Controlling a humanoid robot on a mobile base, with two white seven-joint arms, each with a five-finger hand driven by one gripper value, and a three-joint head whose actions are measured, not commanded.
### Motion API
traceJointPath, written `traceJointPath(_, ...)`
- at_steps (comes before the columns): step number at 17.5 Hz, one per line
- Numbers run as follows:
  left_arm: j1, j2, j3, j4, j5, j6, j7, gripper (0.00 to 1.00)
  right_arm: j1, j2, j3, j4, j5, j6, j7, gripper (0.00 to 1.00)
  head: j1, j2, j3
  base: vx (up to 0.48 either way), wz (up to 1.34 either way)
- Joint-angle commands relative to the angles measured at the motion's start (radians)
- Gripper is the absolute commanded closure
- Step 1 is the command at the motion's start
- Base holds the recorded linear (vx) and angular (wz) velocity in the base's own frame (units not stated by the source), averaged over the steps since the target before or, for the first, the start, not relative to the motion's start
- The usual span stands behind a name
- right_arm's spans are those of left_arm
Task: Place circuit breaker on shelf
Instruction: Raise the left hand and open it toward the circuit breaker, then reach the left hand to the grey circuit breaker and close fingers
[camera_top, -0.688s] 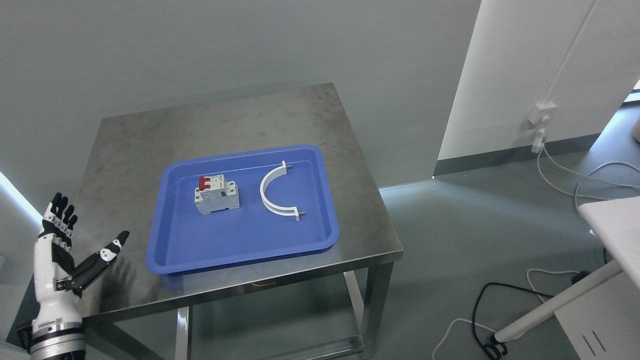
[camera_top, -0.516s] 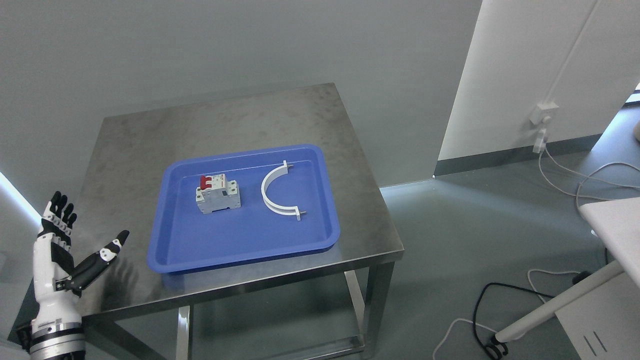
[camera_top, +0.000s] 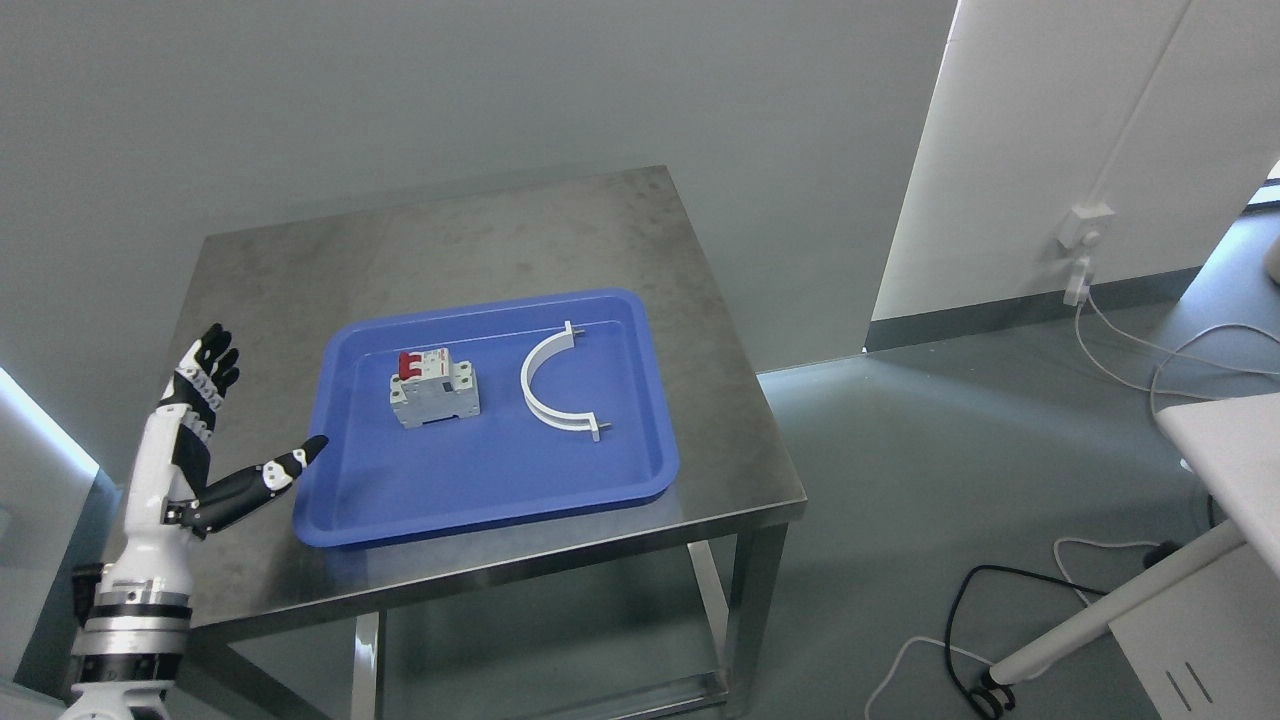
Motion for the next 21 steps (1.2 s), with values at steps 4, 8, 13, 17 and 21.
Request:
traceJointPath(4, -0.234, 0.224, -0.311, 0.039, -0.175, 0.245, -0.159, 0.03, 0.000, -0.017, 0.020, 0.000, 0.000, 0.066, -0.001, 0.00, 0.0000, 0.000, 0.000, 0.000, 0.00)
traceJointPath(8, -0.246, 0.234, -0.394, 0.041, -0.256, 0.246, -0.276, 0.10, 0.000, -0.017, 0.020, 0.000, 0.000, 0.066, -0.001, 0.00, 0.0000, 0.000, 0.000, 0.000, 0.00)
traceJointPath(13, -0.260, 0.229, -0.387, 0.127, -0.463, 0.246, -0.281, 0.16, 0.000, -0.017, 0.020, 0.000, 0.000, 0.066, -0.001, 0.00, 0.0000, 0.000, 0.000, 0.000, 0.00)
traceJointPath(17, -0.262, 0.220, -0.382, 0.153, -0.470, 0.245, -0.279, 0.31, 0.000, -0.017, 0.020, 0.000, 0.000, 0.066, -0.001, 0.00, 0.0000, 0.000, 0.000, 0.000, 0.00)
traceJointPath(21, -0.274, 0.199, -0.382, 0.153, -0.468, 0.237, -0.278, 0.51, 0.000, -0.017, 0.020, 0.000, 0.000, 0.066, -0.001, 0.00, 0.0000, 0.000, 0.000, 0.000, 0.00)
